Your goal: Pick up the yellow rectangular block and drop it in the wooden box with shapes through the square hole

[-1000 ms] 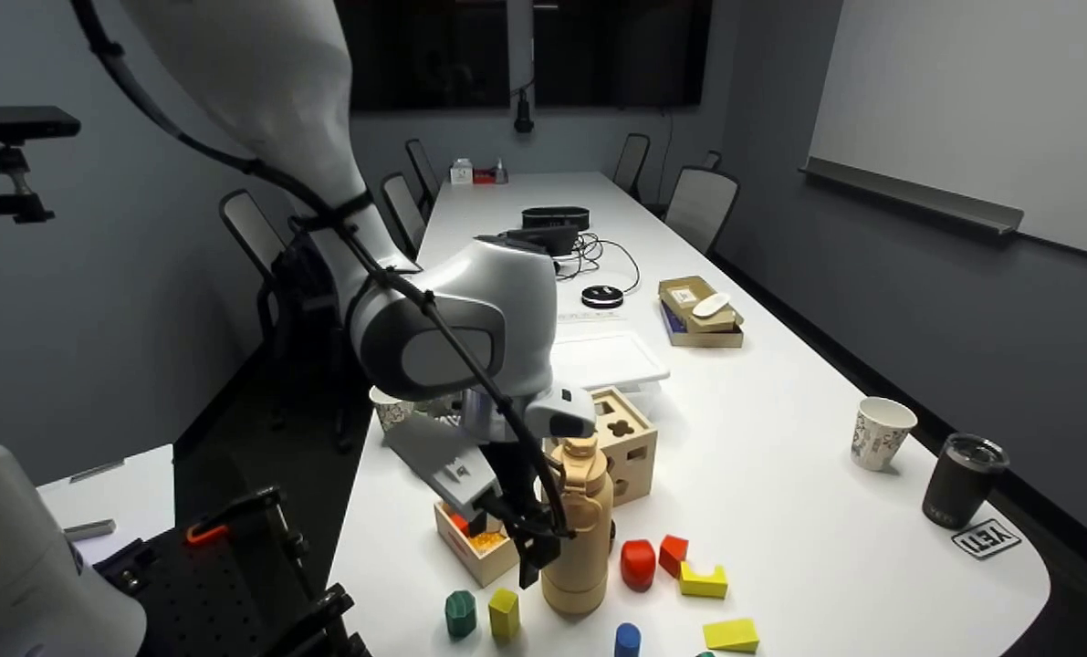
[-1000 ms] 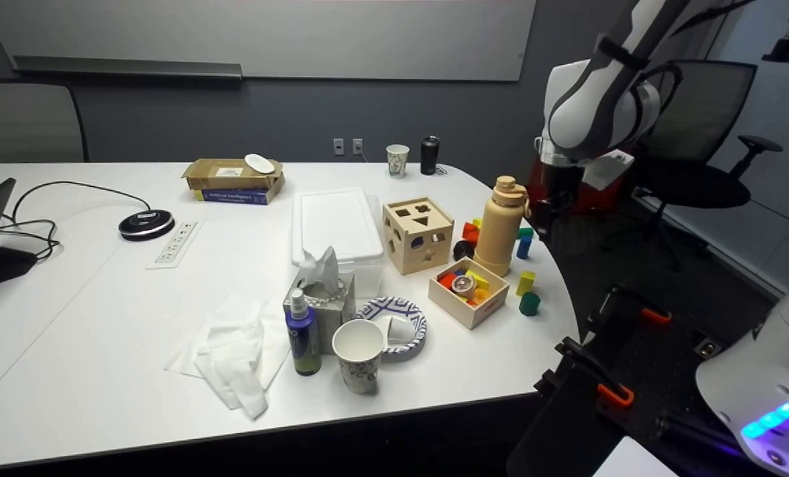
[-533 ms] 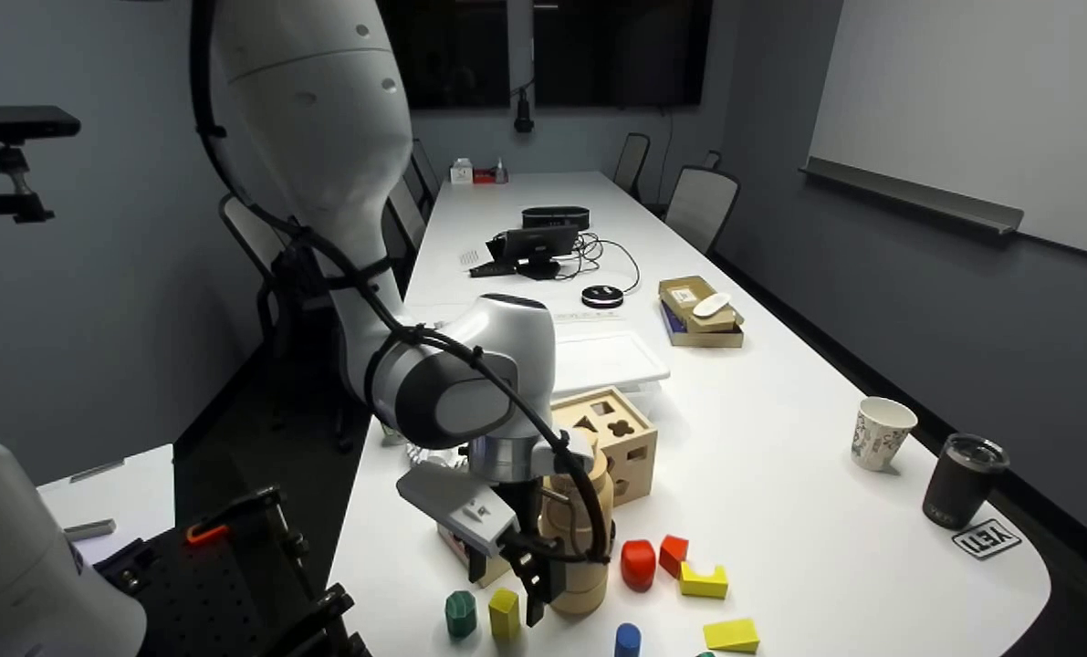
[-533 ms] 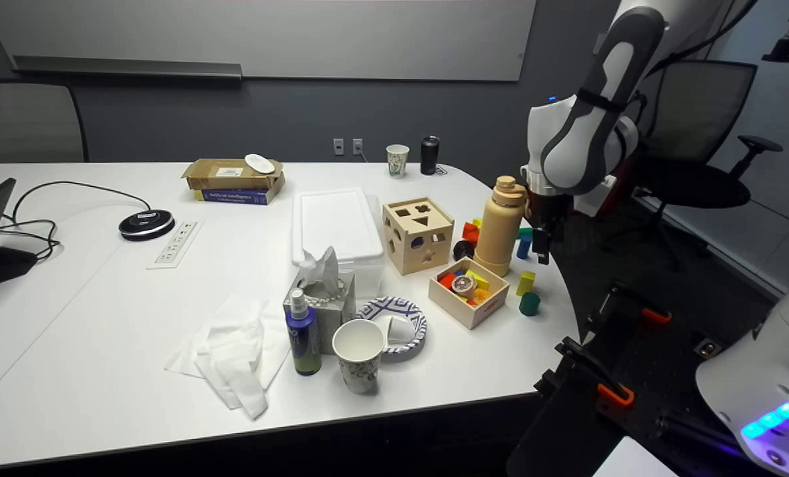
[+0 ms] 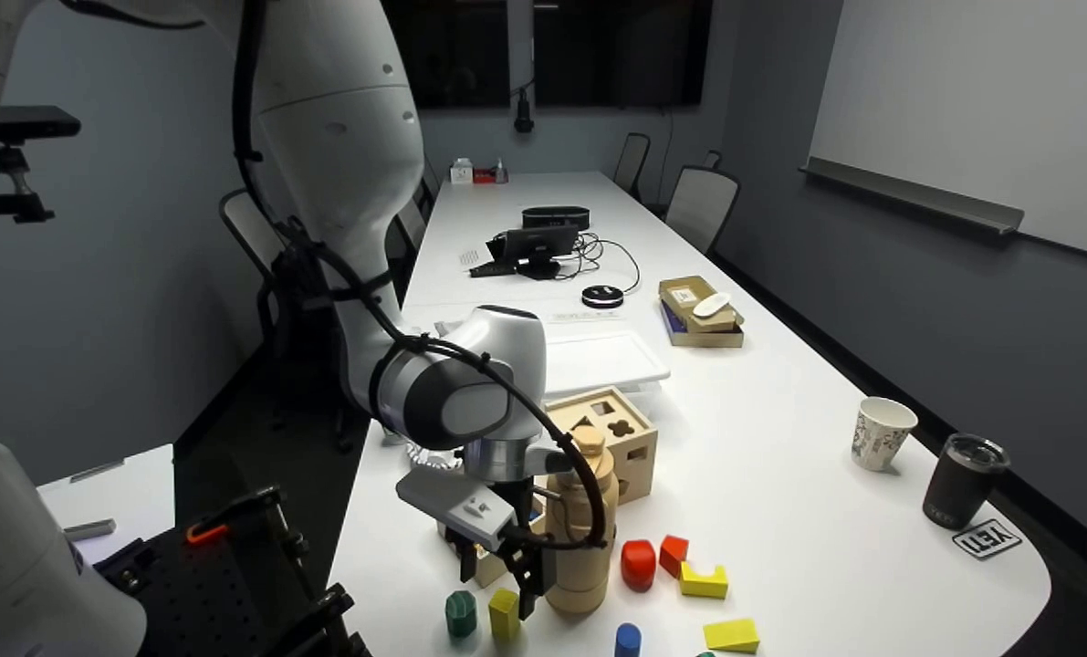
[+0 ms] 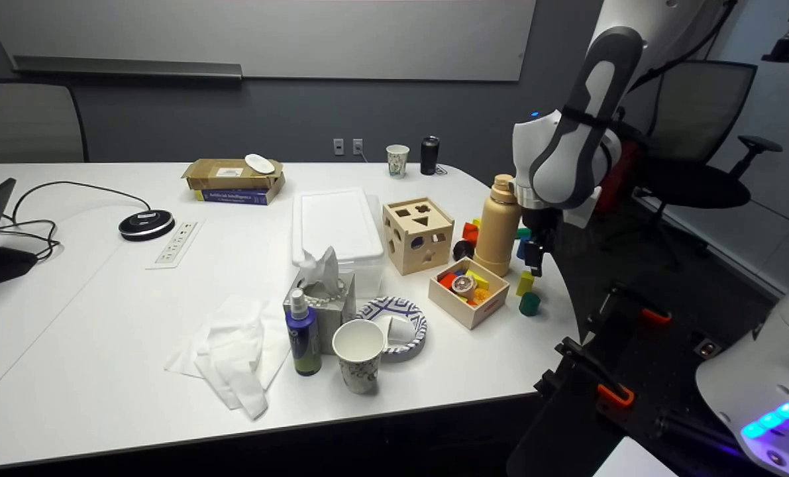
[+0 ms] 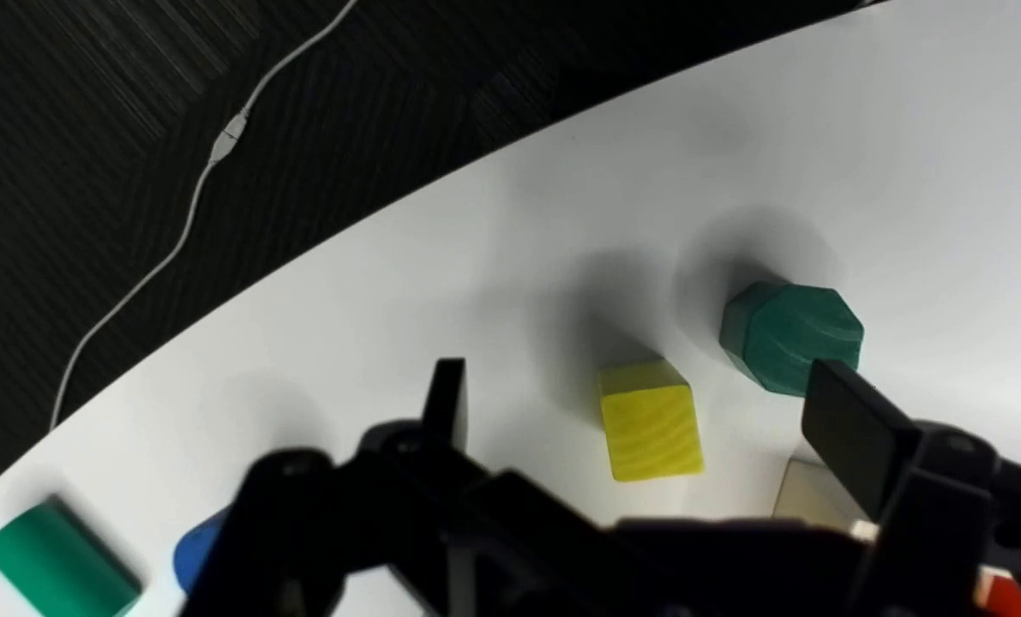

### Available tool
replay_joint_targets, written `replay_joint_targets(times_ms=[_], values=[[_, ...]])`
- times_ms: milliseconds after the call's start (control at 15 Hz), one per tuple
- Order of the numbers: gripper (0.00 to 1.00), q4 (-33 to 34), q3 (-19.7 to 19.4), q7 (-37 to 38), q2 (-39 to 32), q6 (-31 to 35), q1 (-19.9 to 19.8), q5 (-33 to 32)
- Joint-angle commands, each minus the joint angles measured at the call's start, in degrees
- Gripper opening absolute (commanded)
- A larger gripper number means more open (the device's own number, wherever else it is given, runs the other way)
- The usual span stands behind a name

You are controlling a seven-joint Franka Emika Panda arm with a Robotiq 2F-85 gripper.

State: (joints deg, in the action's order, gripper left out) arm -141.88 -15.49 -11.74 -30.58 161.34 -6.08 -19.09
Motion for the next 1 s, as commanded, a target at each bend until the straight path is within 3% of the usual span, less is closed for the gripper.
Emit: replay_joint_targets(times_ms=[0,600,933], values=[[1.0,1.21,-0.03,1.17,-2.0,0.57,1.23,-0.95],[1.0,0.08,-3.58,1.24,-5.8,10.59,5.63,-3.64],[1.0,-0.89,-3.15,0.6,-6.56,11.43,5.75,-2.22]])
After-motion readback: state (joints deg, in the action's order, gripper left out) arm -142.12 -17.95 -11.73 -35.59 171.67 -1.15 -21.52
